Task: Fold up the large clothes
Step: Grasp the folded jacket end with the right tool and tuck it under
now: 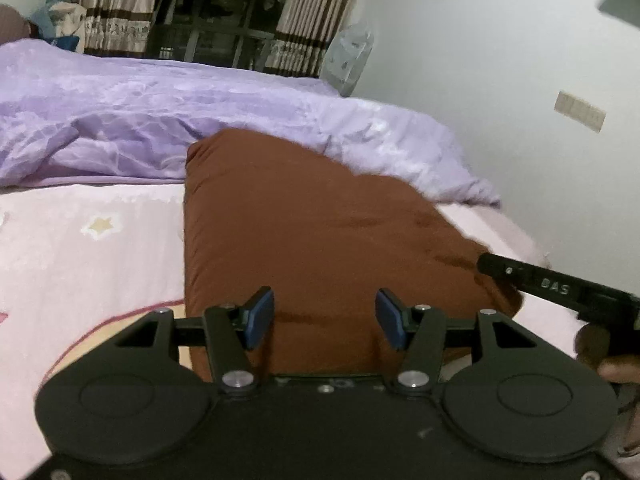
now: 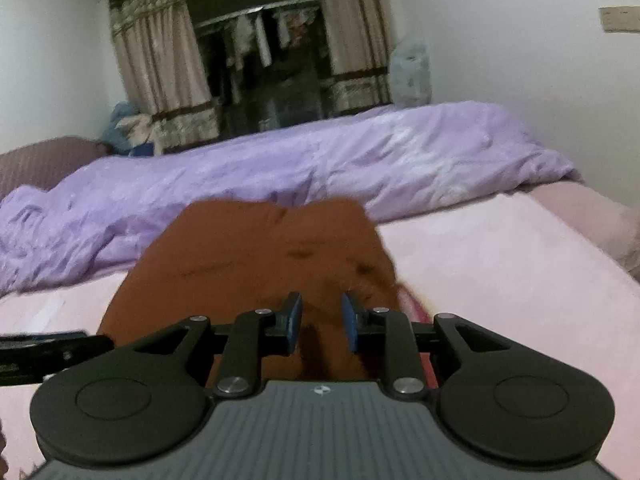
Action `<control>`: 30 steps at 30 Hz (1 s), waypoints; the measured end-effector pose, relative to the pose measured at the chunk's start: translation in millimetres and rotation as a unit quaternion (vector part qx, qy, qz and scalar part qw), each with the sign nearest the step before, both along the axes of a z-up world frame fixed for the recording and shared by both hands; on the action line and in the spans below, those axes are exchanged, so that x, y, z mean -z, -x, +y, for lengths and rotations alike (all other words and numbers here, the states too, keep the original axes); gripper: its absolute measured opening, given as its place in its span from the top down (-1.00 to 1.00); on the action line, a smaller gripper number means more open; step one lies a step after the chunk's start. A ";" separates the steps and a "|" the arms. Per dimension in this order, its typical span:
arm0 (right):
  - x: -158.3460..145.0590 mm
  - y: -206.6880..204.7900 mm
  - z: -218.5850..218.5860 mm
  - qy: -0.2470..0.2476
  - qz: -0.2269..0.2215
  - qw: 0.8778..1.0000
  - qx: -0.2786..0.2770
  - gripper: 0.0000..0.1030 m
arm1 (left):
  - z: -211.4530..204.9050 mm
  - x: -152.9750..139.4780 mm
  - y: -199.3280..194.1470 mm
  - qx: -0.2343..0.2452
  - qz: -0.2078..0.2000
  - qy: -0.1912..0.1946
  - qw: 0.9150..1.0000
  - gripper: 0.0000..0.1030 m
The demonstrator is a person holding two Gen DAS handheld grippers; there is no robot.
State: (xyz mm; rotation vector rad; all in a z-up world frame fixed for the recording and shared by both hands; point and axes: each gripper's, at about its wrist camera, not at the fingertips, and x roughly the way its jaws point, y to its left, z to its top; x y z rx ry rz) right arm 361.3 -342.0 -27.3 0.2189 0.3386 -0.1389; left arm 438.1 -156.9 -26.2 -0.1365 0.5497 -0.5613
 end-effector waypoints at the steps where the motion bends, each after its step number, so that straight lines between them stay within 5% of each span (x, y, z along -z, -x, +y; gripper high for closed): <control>1: -1.9 0.3 -2.4 -0.002 -0.004 1.000 0.007 0.43 | 0.5 -0.7 2.4 0.001 -0.002 0.001 1.000 -0.09; 10: 31.2 -10.6 -17.4 -0.002 0.030 0.999 0.026 0.43 | -11.9 39.5 -1.5 0.011 0.016 -0.031 0.999 -0.10; 14: 38.0 -11.0 -22.4 0.007 0.038 0.999 0.035 -0.01 | -9.5 38.3 -5.8 0.017 0.022 -0.029 0.999 -0.10; 18: 35.3 -7.0 -38.2 -0.042 0.035 0.998 0.018 -0.01 | -0.6 25.5 -7.0 0.030 0.019 -0.027 0.999 -0.27; 24: 12.1 -3.8 -73.9 -0.116 -0.008 0.992 -0.040 -0.39 | 50.5 -2.7 -27.9 -0.008 0.002 0.021 1.000 -0.67; 30: 16.8 -42.8 -120.9 -0.235 0.003 0.968 -0.089 -0.53 | 102.6 19.7 -84.2 -0.037 0.122 0.119 0.985 -0.67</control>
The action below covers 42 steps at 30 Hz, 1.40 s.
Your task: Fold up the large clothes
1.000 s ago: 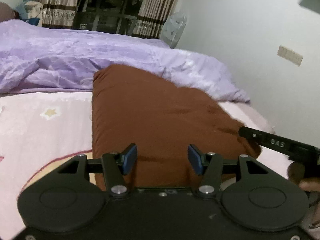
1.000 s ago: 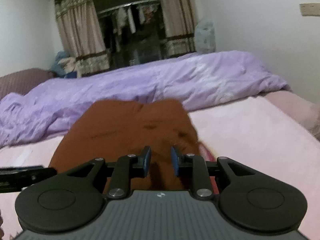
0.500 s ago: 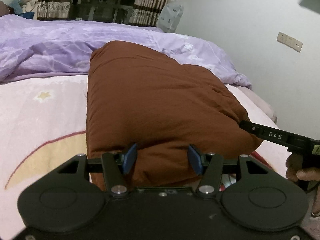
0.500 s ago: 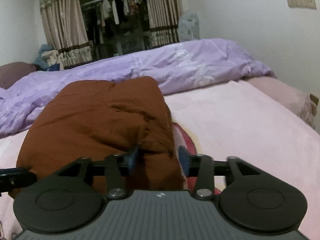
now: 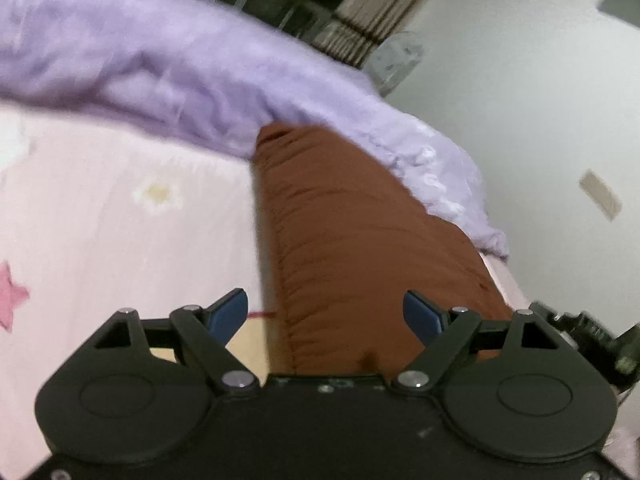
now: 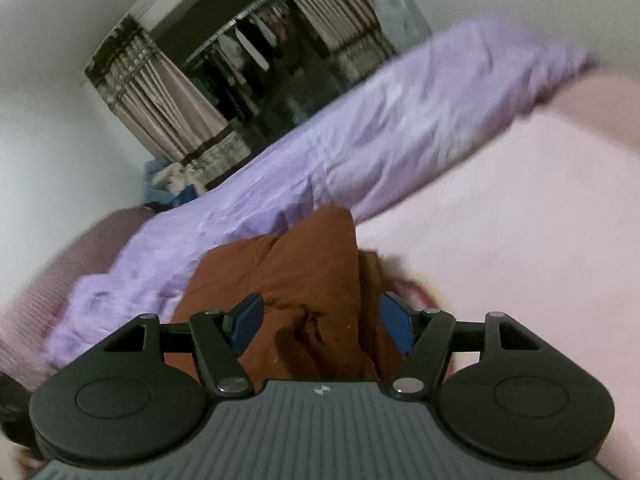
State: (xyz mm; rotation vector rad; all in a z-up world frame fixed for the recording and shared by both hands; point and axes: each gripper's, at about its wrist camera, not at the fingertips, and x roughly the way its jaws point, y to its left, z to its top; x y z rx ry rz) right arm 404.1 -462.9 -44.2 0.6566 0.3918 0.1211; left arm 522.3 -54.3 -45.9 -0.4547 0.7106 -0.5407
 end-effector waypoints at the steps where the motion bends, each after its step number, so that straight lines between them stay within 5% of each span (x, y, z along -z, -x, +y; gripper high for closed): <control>1: 5.6 -8.3 -6.5 -0.025 0.008 1.000 -0.009 -0.53 | 3.5 5.5 -5.8 0.004 0.011 0.017 1.000 -0.67; 5: 26.5 -35.8 -22.6 -0.094 0.027 0.994 -0.040 -0.53 | 1.3 26.7 -25.6 0.018 0.051 0.058 0.997 -0.67; 10: 47.1 -54.6 -26.1 -0.114 0.050 0.991 -0.047 -0.57 | -7.1 45.3 -47.1 0.034 0.077 0.074 0.994 -0.70; 20: 79.4 -82.8 -41.2 -0.181 0.056 0.976 -0.105 -0.75 | -22.4 75.3 -90.7 0.088 0.132 0.180 0.971 -0.92; 34: 70.8 -107.4 -31.1 -0.177 0.052 0.972 -0.147 -0.84 | -45.2 64.9 -108.2 0.120 0.115 0.157 0.974 -1.00; 37: 71.8 -105.8 -27.7 -0.178 0.053 0.972 -0.145 -0.74 | -49.4 63.3 -103.3 0.116 0.111 0.148 0.976 -0.99; 42: 78.1 -103.9 -29.8 -0.223 0.067 0.964 -0.132 -0.18 | -47.6 59.1 -91.0 0.105 0.106 0.154 0.977 -0.88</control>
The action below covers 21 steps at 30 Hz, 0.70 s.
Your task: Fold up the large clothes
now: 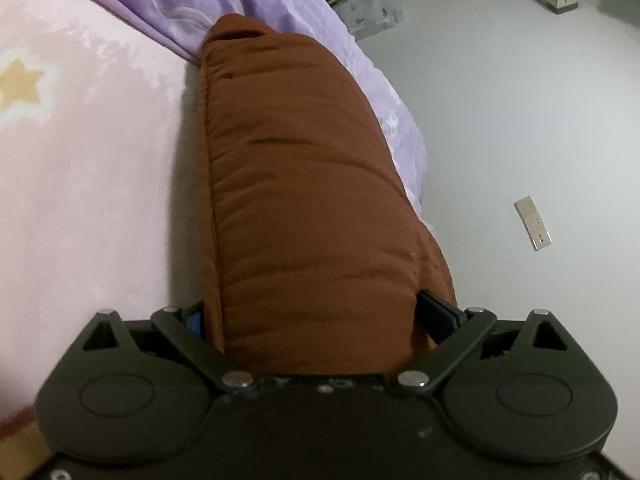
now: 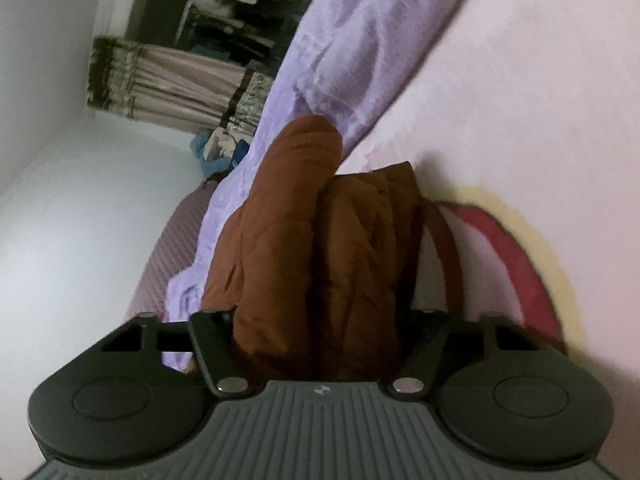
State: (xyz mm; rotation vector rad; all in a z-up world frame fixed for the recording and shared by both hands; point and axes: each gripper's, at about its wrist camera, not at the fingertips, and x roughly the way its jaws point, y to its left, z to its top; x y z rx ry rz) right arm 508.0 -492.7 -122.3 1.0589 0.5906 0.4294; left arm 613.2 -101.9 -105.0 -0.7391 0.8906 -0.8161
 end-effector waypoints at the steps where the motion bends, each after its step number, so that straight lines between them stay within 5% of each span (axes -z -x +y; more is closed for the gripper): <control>1: -0.7 2.2 0.7 -0.003 0.000 1.000 0.002 -0.11 | 0.2 -2.1 2.1 -0.001 -0.003 -0.002 1.000 -0.82; 6: -21.0 18.0 12.9 0.002 -0.017 1.000 0.014 0.14 | 11.7 -18.8 13.4 0.006 -0.012 -0.001 1.000 -0.57; 21: -75.3 31.9 145.6 0.020 -0.085 0.995 -0.048 0.14 | 163.5 -86.7 81.8 -0.036 -0.091 -0.024 0.995 -0.58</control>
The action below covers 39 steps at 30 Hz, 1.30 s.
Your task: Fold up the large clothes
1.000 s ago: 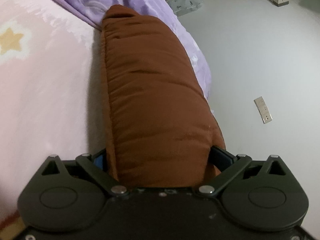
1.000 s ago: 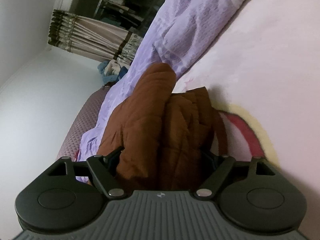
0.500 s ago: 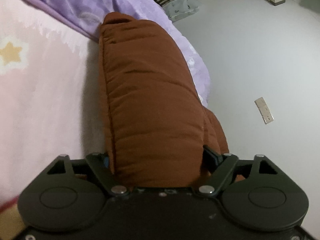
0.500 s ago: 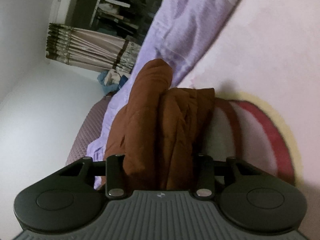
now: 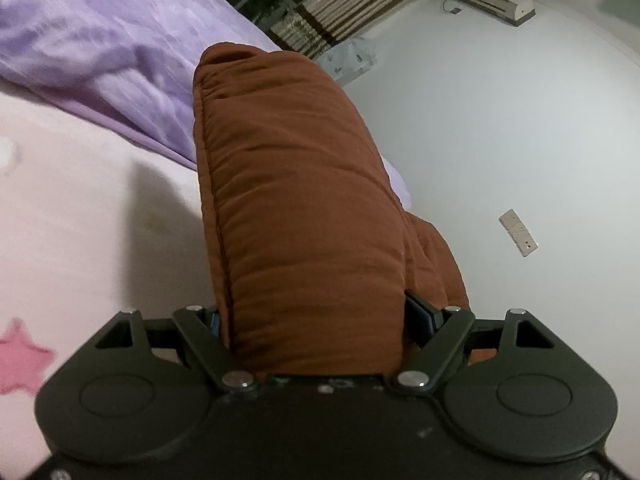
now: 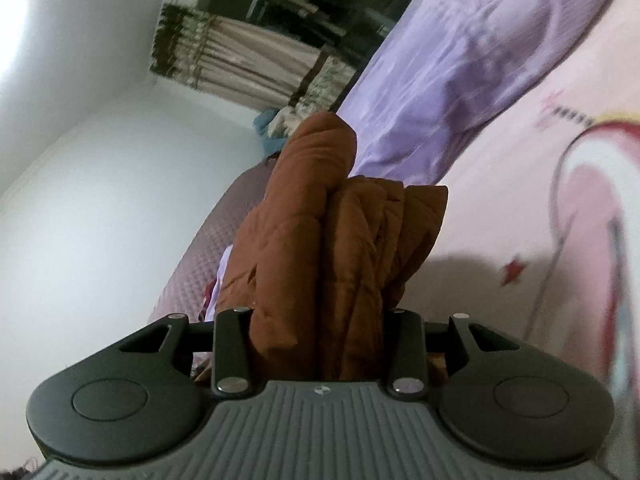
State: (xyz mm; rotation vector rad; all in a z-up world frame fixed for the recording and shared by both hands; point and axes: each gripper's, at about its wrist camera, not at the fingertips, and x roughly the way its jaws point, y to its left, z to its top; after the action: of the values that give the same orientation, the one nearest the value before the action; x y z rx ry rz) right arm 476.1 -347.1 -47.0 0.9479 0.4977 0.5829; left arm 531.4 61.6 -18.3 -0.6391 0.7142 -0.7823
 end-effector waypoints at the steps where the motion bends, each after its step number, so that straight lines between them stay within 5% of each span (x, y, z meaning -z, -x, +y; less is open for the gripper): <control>1: 0.7 -0.9 8.2 0.002 0.000 1.000 -0.004 0.14 | 8.4 0.5 2.5 -0.002 -0.001 -0.002 1.000 -0.58; 13: 41.8 -13.3 36.5 0.048 0.050 0.998 0.008 0.11 | 46.7 68.4 -13.2 0.006 0.041 -0.005 0.999 -0.59; 18: 71.0 -16.0 25.8 0.001 0.052 0.999 -0.002 -0.06 | 57.1 98.8 -21.2 0.003 0.060 0.045 0.997 -0.76; 23: 73.4 -9.5 23.6 0.010 0.055 0.998 0.005 -0.41 | 57.8 84.9 -17.0 0.002 0.070 0.030 0.997 -0.76; 27: 60.6 4.7 16.9 0.034 0.065 0.997 0.026 -0.52 | 69.6 64.8 -4.6 -0.021 0.051 0.002 0.998 -0.71; 33: 8.6 50.0 23.8 0.120 0.009 0.991 0.059 -0.41 | 74.1 6.5 50.3 -0.090 -0.017 -0.070 0.993 -0.70; 39: -47.6 96.6 85.1 0.245 -0.074 0.962 0.099 -0.21 | 6.2 -34.5 120.0 -0.150 -0.114 -0.212 0.959 -0.71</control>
State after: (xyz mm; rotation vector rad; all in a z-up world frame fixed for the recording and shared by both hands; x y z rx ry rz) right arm 379.4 -261.9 0.6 0.4686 0.3825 0.3218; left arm 411.4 67.8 16.2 -0.2506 0.5327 -0.3931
